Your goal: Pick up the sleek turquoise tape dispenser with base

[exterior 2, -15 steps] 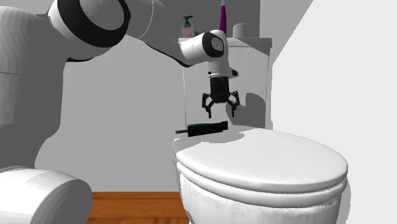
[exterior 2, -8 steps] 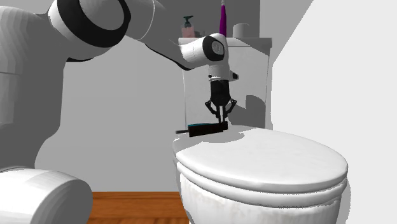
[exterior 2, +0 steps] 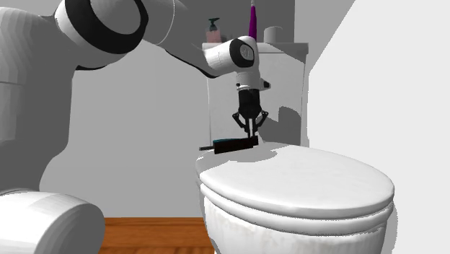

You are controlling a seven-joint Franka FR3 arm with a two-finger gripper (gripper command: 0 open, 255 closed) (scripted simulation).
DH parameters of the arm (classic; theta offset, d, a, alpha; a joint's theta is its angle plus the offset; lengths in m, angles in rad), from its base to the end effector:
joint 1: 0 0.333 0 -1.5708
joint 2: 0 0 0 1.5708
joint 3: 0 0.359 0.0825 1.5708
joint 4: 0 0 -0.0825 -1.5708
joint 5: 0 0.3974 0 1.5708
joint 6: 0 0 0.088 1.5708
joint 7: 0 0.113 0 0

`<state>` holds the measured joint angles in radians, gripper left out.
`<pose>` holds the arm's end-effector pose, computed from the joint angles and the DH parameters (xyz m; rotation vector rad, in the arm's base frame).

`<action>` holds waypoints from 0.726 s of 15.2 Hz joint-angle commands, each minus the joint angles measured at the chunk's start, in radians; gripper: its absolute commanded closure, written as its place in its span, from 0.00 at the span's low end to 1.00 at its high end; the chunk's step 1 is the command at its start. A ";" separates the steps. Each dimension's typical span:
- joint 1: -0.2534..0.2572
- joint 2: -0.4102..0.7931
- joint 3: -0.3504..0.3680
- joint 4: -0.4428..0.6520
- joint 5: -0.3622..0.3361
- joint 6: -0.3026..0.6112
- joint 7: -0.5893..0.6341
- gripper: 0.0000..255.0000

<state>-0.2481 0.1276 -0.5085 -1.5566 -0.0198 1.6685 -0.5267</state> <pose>0.4580 -0.4085 0.6107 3.0557 -0.3444 -0.0747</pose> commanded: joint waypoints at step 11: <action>-0.020 0.049 -0.007 0.220 0.025 -0.175 -0.025 1.00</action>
<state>-0.2668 0.1731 -0.5156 -1.3552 0.0032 1.5086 -0.5510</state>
